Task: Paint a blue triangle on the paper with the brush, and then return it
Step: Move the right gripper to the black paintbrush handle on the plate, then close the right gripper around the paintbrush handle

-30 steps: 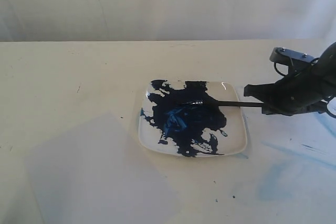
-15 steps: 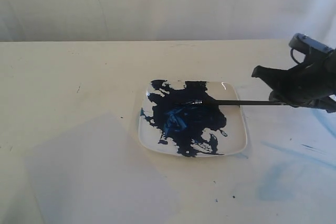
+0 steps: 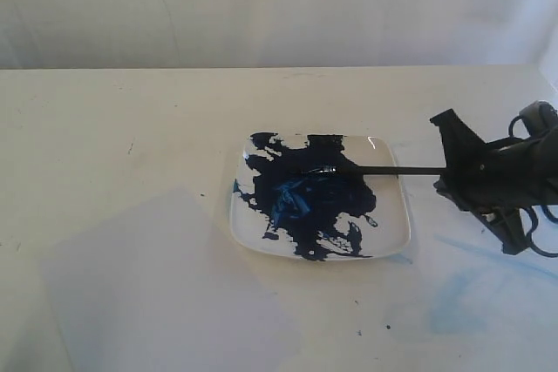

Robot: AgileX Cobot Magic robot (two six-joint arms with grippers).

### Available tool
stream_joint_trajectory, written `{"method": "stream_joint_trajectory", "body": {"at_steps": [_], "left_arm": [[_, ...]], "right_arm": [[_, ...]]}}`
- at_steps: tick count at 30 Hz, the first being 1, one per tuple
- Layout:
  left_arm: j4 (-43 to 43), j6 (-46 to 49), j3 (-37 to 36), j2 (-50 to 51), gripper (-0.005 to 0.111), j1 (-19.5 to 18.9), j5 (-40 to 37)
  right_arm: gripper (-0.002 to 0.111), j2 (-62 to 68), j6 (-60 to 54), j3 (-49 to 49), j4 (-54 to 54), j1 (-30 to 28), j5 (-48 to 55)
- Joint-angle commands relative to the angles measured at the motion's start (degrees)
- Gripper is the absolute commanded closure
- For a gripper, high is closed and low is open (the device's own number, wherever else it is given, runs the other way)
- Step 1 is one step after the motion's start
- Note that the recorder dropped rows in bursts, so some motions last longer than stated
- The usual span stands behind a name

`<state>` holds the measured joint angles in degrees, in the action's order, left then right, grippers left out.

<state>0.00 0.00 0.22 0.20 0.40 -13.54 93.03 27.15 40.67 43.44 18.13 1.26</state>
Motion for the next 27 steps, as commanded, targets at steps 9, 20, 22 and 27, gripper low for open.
{"method": "stream_joint_trajectory", "body": {"at_steps": [9, 20, 22, 27], "left_arm": [[-0.4, 0.0, -0.2, -0.2, 0.107, 0.3, 0.3], [-0.4, 0.0, -0.2, -0.2, 0.107, 0.3, 0.3], [-0.4, 0.0, -0.2, -0.2, 0.107, 0.3, 0.3], [-0.4, 0.0, -0.2, -0.2, 0.107, 0.3, 0.3]], "right_arm": [[0.078, 1.7, 4.2, -0.1, -4.5, 3.6, -9.7], [0.059, 5.6, 24.7, 0.8, -4.5, 3.6, -13.1], [0.059, 6.7, 24.7, 2.0, -4.5, 3.6, -13.2], [0.059, 9.1, 24.6, 4.6, -4.5, 3.6, -13.2]]}}
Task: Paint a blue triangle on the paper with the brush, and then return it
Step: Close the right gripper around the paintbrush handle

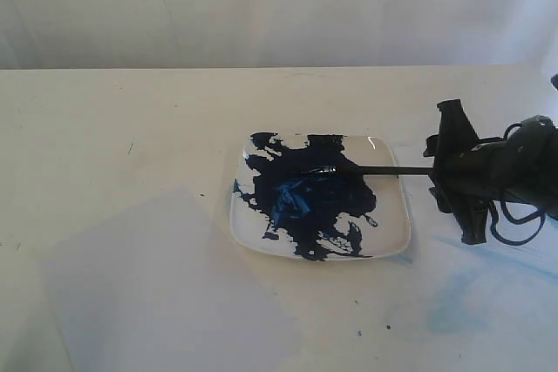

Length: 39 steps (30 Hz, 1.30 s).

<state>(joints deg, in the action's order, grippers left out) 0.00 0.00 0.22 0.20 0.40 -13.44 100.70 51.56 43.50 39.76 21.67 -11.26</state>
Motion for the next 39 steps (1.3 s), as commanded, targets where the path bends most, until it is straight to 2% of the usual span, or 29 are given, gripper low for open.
{"method": "stream_joint_trajectory", "body": {"at_steps": [1, 32, 39], "left_arm": [[-0.4, 0.0, -0.2, -0.2, 0.107, 0.3, 0.2], [-0.4, 0.0, -0.2, -0.2, 0.107, 0.3, 0.2], [-0.4, 0.0, -0.2, -0.2, 0.107, 0.3, 0.2]], "right_arm": [[0.059, 1.8, 0.2, 2.2, -0.8, 0.1, -0.6], [0.060, 9.8, 2.9, 7.3, -1.3, 1.1, -3.0], [0.072, 10.1, 2.9, 7.3, -1.3, 1.1, -3.8]]}}
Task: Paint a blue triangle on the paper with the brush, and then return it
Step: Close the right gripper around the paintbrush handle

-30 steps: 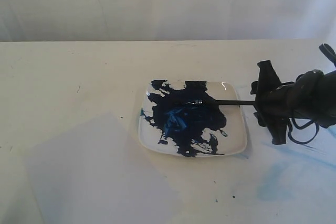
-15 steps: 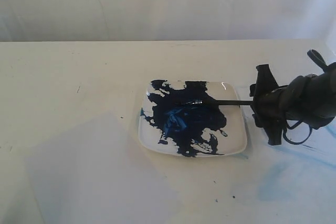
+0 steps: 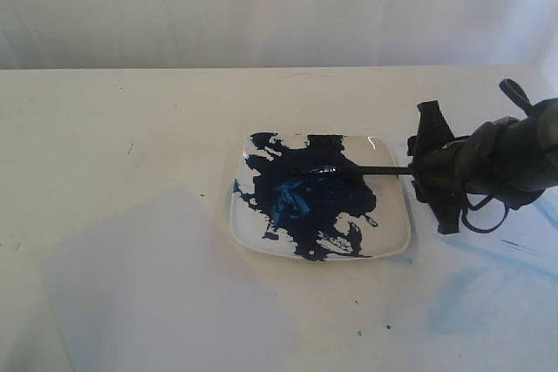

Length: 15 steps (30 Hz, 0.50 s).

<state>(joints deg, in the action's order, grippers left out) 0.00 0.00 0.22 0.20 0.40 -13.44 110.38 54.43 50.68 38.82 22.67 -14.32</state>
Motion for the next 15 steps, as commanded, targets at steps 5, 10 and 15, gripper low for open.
{"method": "stream_joint_trajectory", "body": {"at_steps": [5, 10, 15], "left_arm": [[-0.4, 0.0, -0.2, -0.2, 0.107, 0.3, 0.2], [-0.4, 0.0, -0.2, -0.2, 0.107, 0.3, 0.2], [-0.4, 0.0, -0.2, -0.2, 0.107, 0.3, 0.2]], "right_arm": [[0.078, 1.4, 0.0, 0.1, -0.3, 0.1, -0.7], [0.079, 2.3, 0.0, 0.1, -0.3, 0.1, -0.4], [0.080, 2.3, 0.0, 0.1, -0.3, 0.1, -0.7]]}}
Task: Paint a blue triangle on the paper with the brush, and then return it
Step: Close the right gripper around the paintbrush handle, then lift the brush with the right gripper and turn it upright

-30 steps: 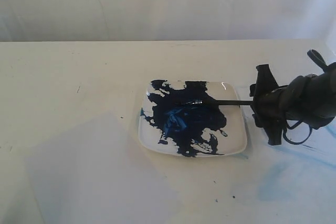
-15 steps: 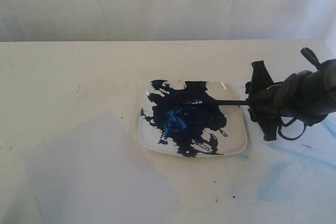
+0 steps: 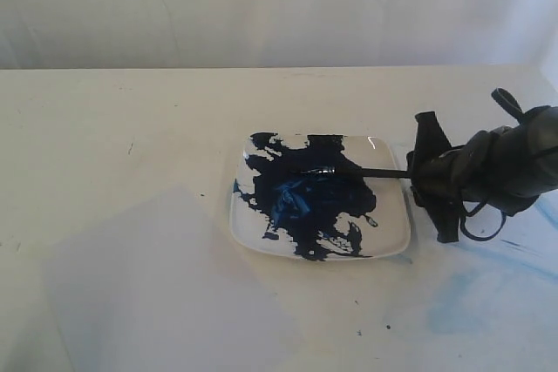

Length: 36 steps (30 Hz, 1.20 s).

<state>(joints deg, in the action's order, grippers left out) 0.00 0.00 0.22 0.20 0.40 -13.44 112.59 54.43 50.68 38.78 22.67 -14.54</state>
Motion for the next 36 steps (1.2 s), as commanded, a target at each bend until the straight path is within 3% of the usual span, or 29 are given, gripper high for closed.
{"method": "stream_joint_trajectory", "body": {"at_steps": [1, 23, 36], "left_arm": [[-0.4, 0.0, -0.2, -0.2, 0.107, 0.3, 0.2], [-0.4, 0.0, -0.2, -0.2, 0.107, 0.3, 0.2], [-0.4, 0.0, -0.2, -0.2, 0.107, 0.3, 0.2]], "right_arm": [[0.082, 0.1, 0.0, 0.1, -0.3, 0.1, -0.5], [0.108, 0.1, -0.1, 0.1, -0.3, 0.1, -1.4], [0.108, -7.6, -1.1, 0.1, -4.0, 0.1, -9.2]]}}
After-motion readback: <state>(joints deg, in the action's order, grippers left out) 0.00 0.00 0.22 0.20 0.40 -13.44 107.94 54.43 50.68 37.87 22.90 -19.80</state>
